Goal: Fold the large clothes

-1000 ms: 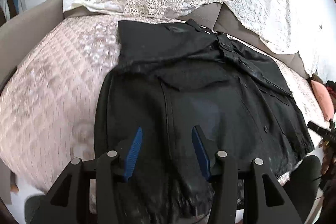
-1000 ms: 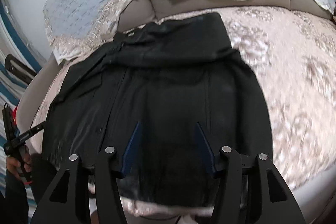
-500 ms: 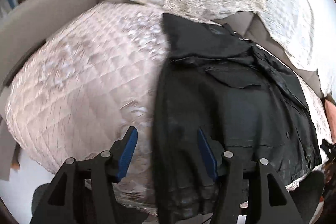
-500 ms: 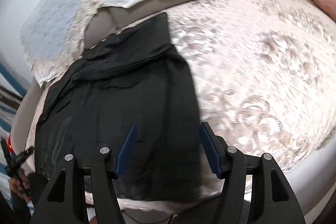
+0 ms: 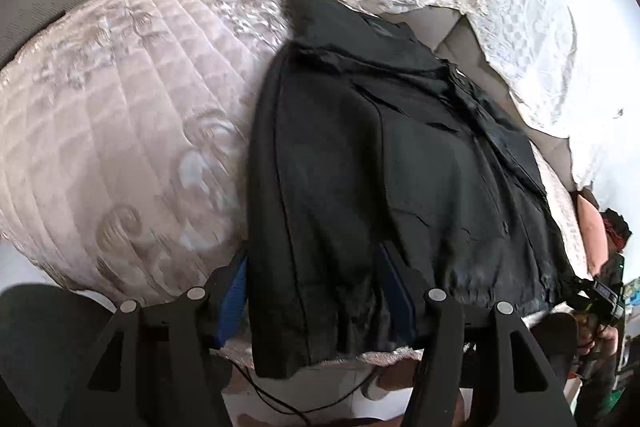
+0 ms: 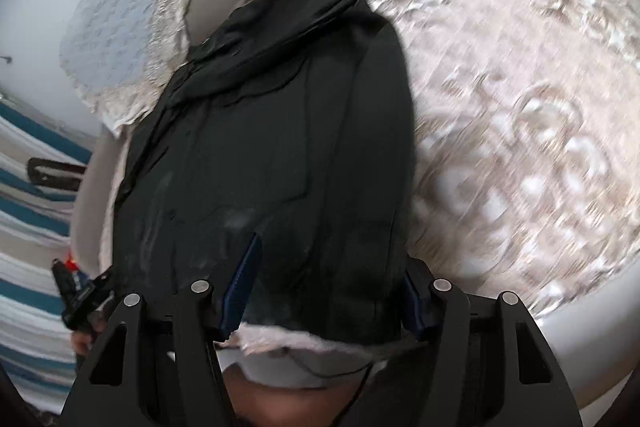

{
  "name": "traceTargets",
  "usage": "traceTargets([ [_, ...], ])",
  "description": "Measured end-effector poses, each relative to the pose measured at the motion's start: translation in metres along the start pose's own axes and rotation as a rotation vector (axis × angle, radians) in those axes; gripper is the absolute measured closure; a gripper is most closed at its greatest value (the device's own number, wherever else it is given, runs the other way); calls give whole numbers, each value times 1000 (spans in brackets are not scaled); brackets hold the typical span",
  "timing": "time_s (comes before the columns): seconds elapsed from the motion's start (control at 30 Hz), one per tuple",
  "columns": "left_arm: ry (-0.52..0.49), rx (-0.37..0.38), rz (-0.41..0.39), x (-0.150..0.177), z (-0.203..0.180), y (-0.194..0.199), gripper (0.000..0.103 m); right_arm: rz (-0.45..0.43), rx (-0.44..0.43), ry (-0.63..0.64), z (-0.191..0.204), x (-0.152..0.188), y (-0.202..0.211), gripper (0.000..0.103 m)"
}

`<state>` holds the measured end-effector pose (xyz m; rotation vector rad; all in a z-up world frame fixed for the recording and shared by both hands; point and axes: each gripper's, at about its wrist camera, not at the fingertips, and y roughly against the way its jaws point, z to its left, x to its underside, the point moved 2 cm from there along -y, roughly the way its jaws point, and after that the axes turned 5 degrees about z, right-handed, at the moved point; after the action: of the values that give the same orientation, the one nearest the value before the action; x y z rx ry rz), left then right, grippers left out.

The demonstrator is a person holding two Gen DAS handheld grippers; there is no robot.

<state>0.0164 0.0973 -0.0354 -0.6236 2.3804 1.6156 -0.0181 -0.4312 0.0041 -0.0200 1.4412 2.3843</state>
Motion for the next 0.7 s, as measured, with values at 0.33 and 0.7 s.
traceTargets([
  [0.33,-51,-105,28,3,-9,-3,56,-16,11,-19,-2,3,-4,91],
  [0.7,-2,36,-62,-8,-4,32,95,-115,-89,2,13,-2,31,96],
])
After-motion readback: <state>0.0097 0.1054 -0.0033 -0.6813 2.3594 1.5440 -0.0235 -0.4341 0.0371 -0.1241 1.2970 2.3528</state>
